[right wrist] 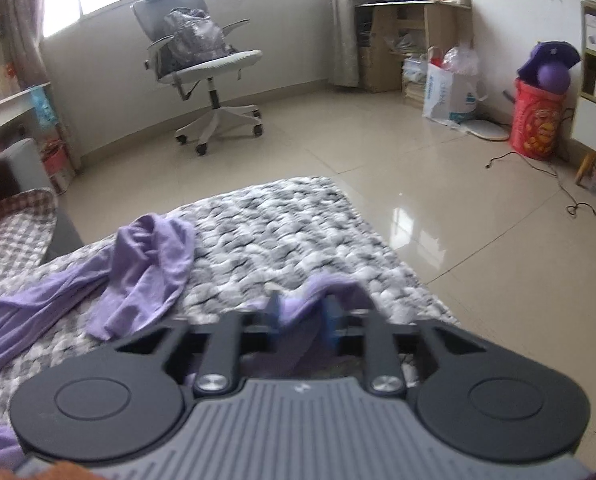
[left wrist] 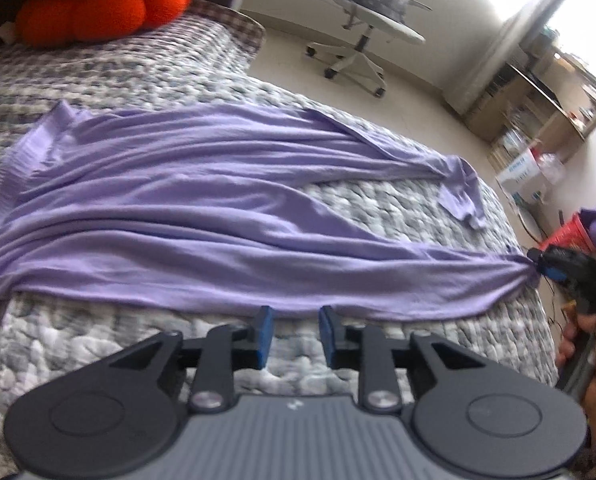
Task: Fold clothes
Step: 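Open the left gripper and release the shirt hem onto the bed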
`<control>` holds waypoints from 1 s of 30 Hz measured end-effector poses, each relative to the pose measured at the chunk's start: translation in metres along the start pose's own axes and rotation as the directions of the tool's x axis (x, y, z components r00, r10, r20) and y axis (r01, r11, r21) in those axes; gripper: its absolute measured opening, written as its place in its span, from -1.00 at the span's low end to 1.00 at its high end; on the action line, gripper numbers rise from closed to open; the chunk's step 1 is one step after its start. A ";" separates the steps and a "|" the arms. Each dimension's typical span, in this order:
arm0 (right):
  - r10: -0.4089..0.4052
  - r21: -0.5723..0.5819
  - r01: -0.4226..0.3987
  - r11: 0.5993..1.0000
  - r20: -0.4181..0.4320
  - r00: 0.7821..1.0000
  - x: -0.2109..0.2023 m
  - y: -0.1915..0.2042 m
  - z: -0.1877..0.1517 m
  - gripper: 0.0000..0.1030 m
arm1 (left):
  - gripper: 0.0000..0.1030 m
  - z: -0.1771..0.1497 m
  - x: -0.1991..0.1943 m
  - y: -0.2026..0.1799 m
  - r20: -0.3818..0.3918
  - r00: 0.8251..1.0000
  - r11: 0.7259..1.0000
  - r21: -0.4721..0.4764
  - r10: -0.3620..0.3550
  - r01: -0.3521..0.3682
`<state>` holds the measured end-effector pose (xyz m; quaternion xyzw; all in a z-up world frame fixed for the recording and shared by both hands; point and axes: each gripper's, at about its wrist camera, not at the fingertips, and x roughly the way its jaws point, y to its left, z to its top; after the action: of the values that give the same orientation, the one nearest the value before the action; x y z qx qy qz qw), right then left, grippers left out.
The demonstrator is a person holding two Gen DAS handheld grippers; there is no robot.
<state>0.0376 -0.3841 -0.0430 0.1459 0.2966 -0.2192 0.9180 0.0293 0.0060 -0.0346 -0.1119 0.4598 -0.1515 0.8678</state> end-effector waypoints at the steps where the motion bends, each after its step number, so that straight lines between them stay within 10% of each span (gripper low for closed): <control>1: 0.010 -0.015 -0.010 1.000 0.001 1.000 -0.002 0.003 -0.001 -0.11 | -0.43 0.001 -0.001 0.002 0.005 1.000 1.000 -0.008 0.007 -0.007; 19: 0.265 -0.335 -0.284 0.899 -0.103 0.959 -0.040 0.083 -0.034 -0.11 | -0.19 0.007 -0.024 0.069 0.050 0.992 0.973 -0.208 0.113 -0.100; 30: 0.458 -0.429 -0.517 0.740 -0.241 0.856 -0.070 0.139 -0.062 -0.11 | -0.19 -0.003 -0.042 0.115 0.090 0.980 0.931 -0.338 0.178 -0.138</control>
<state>0.0248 -0.2173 -0.0301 -0.0005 0.3469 0.1184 0.9304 0.0233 0.1279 -0.0428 -0.2270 0.4336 0.0046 0.8720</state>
